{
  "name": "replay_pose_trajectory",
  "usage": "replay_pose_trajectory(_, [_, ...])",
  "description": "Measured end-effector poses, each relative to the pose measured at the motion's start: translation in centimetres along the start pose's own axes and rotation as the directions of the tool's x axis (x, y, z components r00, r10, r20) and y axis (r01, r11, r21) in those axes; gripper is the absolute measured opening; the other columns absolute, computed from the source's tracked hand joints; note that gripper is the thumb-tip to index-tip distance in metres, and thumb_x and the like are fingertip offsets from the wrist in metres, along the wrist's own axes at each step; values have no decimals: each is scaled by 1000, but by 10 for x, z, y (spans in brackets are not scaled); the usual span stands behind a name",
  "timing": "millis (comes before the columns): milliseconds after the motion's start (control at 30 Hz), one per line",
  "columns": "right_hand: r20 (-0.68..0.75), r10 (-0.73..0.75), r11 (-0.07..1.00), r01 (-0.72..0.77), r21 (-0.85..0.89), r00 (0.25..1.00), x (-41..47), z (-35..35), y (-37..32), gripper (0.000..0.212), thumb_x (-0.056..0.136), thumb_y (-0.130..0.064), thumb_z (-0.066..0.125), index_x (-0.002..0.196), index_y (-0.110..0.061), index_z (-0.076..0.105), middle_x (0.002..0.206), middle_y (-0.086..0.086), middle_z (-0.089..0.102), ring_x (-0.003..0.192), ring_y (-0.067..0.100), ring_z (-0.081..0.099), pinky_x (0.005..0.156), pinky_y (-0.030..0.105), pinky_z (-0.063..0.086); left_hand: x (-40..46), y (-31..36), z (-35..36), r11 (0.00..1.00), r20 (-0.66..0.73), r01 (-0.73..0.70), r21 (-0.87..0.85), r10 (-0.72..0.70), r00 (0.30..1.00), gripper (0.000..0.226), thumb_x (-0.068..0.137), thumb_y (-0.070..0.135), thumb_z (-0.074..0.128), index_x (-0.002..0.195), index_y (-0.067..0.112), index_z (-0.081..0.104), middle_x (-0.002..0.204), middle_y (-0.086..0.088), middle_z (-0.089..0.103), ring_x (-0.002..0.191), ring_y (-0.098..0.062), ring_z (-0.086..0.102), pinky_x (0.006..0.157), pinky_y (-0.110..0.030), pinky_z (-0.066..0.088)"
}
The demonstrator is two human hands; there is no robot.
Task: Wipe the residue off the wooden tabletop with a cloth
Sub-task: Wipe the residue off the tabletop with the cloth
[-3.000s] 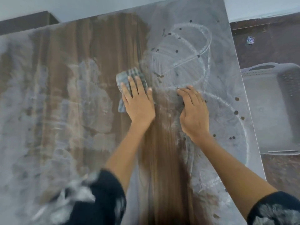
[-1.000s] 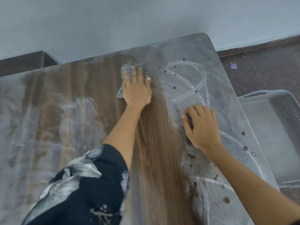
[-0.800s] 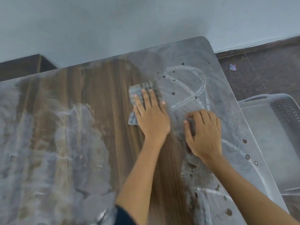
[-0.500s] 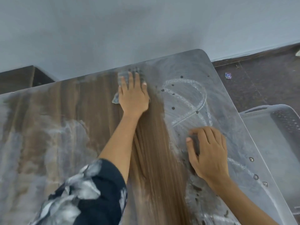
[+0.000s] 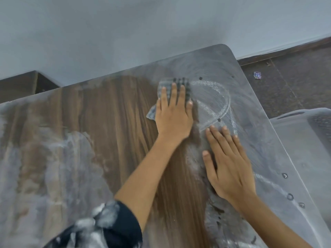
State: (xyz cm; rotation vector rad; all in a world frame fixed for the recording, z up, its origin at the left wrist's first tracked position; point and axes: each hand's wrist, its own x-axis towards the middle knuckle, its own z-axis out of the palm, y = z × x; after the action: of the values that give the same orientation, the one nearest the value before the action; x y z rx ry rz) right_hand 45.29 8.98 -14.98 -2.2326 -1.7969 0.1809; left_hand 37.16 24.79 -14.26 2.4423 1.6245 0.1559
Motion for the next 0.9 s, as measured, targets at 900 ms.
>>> replay_pose_trajectory(900, [-9,9,996,-9,84,1000,4,-1,2,51,95,-34,28,140,-13,40,145,-2,40,140,14,23,115,36,16,85,-89,-23,989,-28,144,-23,-144,989,51,100,35,14,149,20,13,157,-1,7,144,-26,0,114,-44,8])
